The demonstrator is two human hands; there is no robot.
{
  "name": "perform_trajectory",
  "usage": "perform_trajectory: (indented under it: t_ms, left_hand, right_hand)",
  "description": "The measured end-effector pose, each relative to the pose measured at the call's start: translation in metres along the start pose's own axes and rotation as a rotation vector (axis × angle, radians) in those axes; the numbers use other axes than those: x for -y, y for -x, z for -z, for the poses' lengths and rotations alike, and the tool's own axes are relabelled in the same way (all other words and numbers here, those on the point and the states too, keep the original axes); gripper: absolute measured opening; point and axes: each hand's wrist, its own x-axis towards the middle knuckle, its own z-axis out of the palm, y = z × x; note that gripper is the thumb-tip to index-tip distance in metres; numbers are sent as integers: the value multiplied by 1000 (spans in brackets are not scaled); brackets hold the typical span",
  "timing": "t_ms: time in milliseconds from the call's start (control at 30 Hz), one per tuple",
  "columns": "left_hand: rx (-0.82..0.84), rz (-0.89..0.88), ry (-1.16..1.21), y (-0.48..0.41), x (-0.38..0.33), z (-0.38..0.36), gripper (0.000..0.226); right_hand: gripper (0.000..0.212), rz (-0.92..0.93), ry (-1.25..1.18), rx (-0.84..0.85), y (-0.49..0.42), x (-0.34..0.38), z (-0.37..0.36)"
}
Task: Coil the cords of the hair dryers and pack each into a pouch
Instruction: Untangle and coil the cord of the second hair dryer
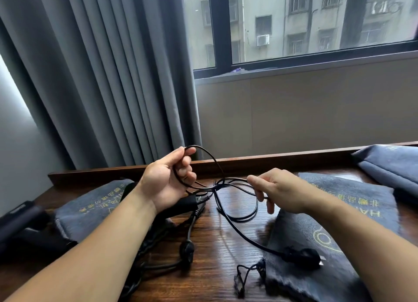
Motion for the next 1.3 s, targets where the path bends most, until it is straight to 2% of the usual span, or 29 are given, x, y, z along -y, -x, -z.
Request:
perform_trajectory:
  t_ms: [167, 267, 367, 467, 667, 733, 867, 967, 1067, 1133, 1167, 1200, 1300]
  left_hand:
    - [-110, 11, 18, 0, 2, 21, 23]
    - [-190, 24, -53, -2, 4, 26, 23]
    - [-261, 21, -128, -4, 3, 28, 22]
    - [-255, 24, -188, 0, 4, 26, 17]
    - [-184, 29, -278, 5, 4, 26, 20]
    - [-120, 41, -314, 9, 6, 24, 21]
    - [18, 34, -357, 18, 15, 13, 11]
    - [52, 65, -309, 21, 24, 8, 13]
    - [48, 80, -217, 24, 28, 5, 20]
    - [54, 72, -161, 26, 27, 4, 25]
    - [61, 71, -133, 28, 25, 3, 27]
    - [68, 73, -105, 29, 23, 2, 28]
    - [84, 78, -19, 32, 19, -1, 29]
  right_hand:
    - [36, 67, -205, 1, -6, -10, 2]
    - [35, 127, -270, -2, -7, -13, 2]
    - [41, 147, -518, -43, -5, -5, 4]
    - [48, 131, -620, -74, -5, -3, 5]
    - [40, 130, -739, -157, -7, 0, 6]
    - [39, 150, -608, -191, -8, -3, 10]
    - [33, 139, -171, -257, -5, -5, 17]
    - [23, 155, 114, -283, 2, 11, 20]
    - [42, 267, 286, -335, 22, 33, 23]
    - [36, 399, 367, -419, 45, 48, 22]
    - [29, 415, 405, -407, 58, 52, 21]
    - [26, 385, 437, -329, 71, 53, 20]
    - [39, 230, 583, 107, 109, 48, 9]
